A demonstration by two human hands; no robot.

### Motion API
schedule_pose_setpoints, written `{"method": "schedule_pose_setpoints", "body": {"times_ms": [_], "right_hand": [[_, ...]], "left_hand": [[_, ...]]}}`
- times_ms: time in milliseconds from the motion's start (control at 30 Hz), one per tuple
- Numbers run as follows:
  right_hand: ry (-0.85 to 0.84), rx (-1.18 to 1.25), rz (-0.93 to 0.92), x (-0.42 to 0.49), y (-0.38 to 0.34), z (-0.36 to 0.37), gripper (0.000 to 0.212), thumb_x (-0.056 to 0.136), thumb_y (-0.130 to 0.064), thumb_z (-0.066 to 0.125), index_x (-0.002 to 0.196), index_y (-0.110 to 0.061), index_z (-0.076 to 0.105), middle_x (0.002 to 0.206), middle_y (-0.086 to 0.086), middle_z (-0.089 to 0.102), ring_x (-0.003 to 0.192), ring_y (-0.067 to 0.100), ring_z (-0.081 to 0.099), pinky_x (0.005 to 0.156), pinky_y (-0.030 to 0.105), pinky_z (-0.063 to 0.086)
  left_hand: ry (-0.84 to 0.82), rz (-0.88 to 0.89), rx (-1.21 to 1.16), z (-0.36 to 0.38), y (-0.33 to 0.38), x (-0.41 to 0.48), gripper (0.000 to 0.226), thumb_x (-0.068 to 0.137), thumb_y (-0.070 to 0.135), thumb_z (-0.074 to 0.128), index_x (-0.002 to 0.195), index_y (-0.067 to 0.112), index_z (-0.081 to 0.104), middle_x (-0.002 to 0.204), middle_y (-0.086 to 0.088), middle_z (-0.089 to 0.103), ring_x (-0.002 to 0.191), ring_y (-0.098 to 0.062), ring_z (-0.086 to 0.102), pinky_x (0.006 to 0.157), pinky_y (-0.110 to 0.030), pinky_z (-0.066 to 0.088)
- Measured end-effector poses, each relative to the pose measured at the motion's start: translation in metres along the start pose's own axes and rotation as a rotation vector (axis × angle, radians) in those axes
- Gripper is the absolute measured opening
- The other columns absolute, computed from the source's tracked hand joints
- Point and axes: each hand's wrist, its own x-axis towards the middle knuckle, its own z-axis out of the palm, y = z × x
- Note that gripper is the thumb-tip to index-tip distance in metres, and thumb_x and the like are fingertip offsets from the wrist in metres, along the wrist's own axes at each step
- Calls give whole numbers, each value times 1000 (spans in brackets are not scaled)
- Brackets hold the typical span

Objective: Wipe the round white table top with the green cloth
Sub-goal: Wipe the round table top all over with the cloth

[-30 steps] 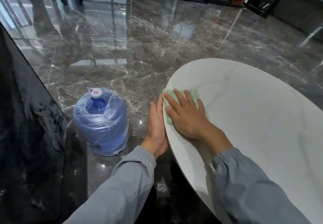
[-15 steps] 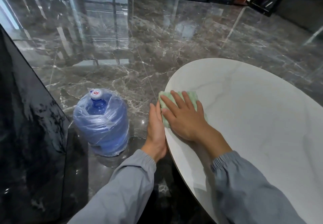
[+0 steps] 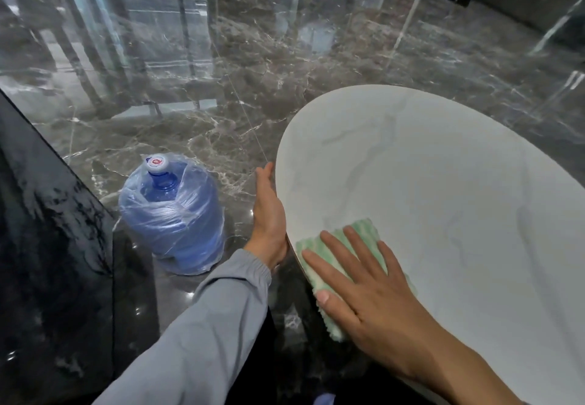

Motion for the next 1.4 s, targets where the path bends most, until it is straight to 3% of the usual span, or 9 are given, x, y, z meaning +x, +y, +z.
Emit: {"method": "schedule_pose_setpoints", "body": {"times_ms": [67, 167, 300, 400, 467, 633, 833, 1133, 1400], "right_hand": [[40, 23, 12, 16, 3, -3, 51, 105, -61, 9, 147, -70, -19, 160, -33, -33, 144, 0, -42, 122, 46, -23], [124, 33, 34, 65, 9, -10, 52, 106, -60, 10, 154, -63, -9, 167, -26, -20, 151, 6, -32, 123, 51, -18], [132, 61, 36, 93, 15, -18, 53, 108, -57, 12, 159, -57, -3, 170, -21, -15, 154, 10, -27, 123, 53, -16], [170, 64, 26, 54, 16, -4, 53, 107, -59, 10, 158, -58, -6, 170, -22, -18, 153, 8, -30, 124, 52, -15], [172, 54, 35, 15, 16, 8, 52, 108, -59, 10, 156, -60, -10, 168, -25, -22, 150, 5, -35, 124, 50, -17], [151, 7, 84, -86, 27, 42, 54, 108, -61, 16, 154, -62, -13, 165, -28, -26, 151, 5, -32, 122, 46, -16], [84, 55, 187, -81, 37, 31, 52, 106, -62, 9, 149, -67, -20, 159, -34, -34, 144, -1, -41, 121, 42, -25], [122, 132, 275, 69, 100, -26, 56, 107, -56, 15, 161, -53, -3, 172, -16, -14, 157, 16, -21, 122, 57, -14], [169, 70, 160, 23, 96, -1, 54, 107, -60, 9, 158, -56, -8, 169, -22, -18, 153, 7, -28, 125, 50, -15]], "left_hand": [[-15, 15, 19, 6, 5, -6, 55, 110, 58, 18, 136, 30, 58, 123, 13, 75, 109, -5, 72, 84, -22, 58], [-6, 19, 65, 8, 11, -11, 56, 111, 55, 20, 128, 23, 62, 112, 2, 79, 98, -13, 76, 72, -23, 59], [44, 56, 201, 8, 14, -15, 52, 108, 56, 26, 123, 21, 63, 118, -2, 75, 117, -27, 69, 95, -41, 57], [80, 235, 537, 16, 17, -18, 41, 108, 51, 28, 133, 28, 51, 135, 7, 49, 136, -20, 44, 111, -40, 35], [104, 325, 778, 23, 22, -21, 50, 108, 51, 34, 154, 30, 36, 149, 3, 33, 140, -14, 31, 116, -37, 23], [146, 471, 1081, 31, 17, -22, 54, 108, 52, 34, 155, 26, 37, 158, -4, 32, 149, -27, 27, 123, -53, 20], [118, 577, 1176, 28, 13, -22, 52, 108, 53, 31, 150, 23, 43, 153, -8, 40, 146, -29, 32, 119, -56, 27], [116, 609, 1255, 27, 17, -21, 67, 101, 61, 21, 144, 18, 50, 145, -12, 47, 141, -33, 38, 114, -58, 34], [117, 572, 1147, 28, 18, -23, 63, 102, 57, 28, 148, 19, 45, 153, -11, 40, 145, -30, 34, 118, -58, 31]]}}
